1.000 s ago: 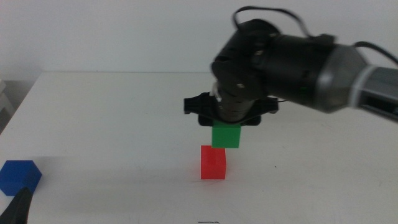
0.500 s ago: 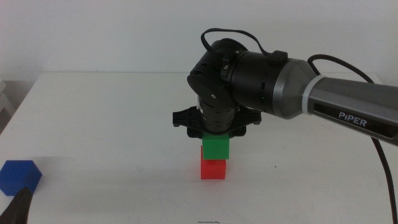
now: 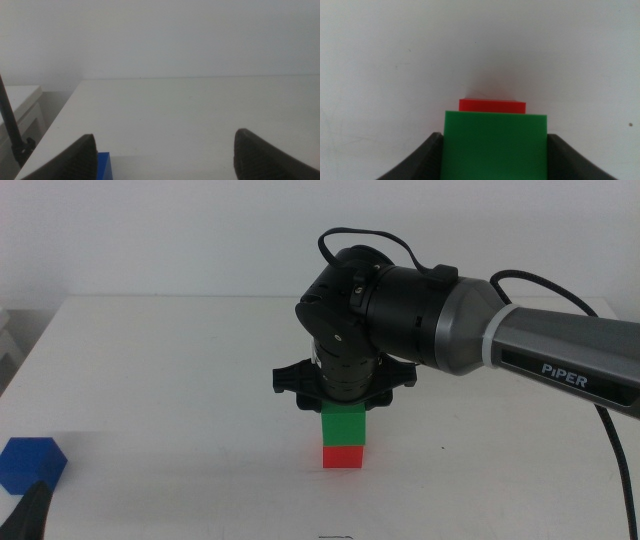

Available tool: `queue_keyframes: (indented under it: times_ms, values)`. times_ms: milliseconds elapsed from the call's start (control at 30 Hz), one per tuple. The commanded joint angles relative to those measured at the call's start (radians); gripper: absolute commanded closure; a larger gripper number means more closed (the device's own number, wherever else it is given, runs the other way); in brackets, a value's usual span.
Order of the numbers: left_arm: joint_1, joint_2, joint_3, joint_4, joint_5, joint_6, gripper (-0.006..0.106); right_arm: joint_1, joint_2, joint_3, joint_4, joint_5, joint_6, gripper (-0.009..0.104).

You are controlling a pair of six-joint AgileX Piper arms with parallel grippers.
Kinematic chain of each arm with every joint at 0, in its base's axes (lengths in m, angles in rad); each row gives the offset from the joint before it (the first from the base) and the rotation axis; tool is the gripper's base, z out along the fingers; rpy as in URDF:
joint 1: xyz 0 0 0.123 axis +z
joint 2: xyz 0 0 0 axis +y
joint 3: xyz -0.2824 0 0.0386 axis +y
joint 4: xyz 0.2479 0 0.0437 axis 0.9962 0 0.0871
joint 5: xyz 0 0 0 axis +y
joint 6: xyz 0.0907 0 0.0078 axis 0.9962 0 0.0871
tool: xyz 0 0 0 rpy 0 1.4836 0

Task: Stack red cubes first, then green, then blue cubes in a specific spot.

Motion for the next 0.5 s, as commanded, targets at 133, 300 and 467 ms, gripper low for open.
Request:
queue_keyframes:
  times_ms: [133, 300, 467]
  values:
    - [-0.001, -0.019, -0.002, -0.011, -0.081, -0.008, 0.007, 0.001, -0.046, -0.033, -0.054, -0.002, -0.011, 0.096]
    - [-0.001, -0.019, -0.002, -0.011, -0.081, -0.008, 0.007, 0.001, -0.036, -0.033, -0.071, -0.022, -0.011, 0.096]
    - [-0.001, -0.019, -0.002, -0.011, -0.081, -0.008, 0.007, 0.001, -0.029, -0.033, -0.076, -0.042, -0.011, 0.096]
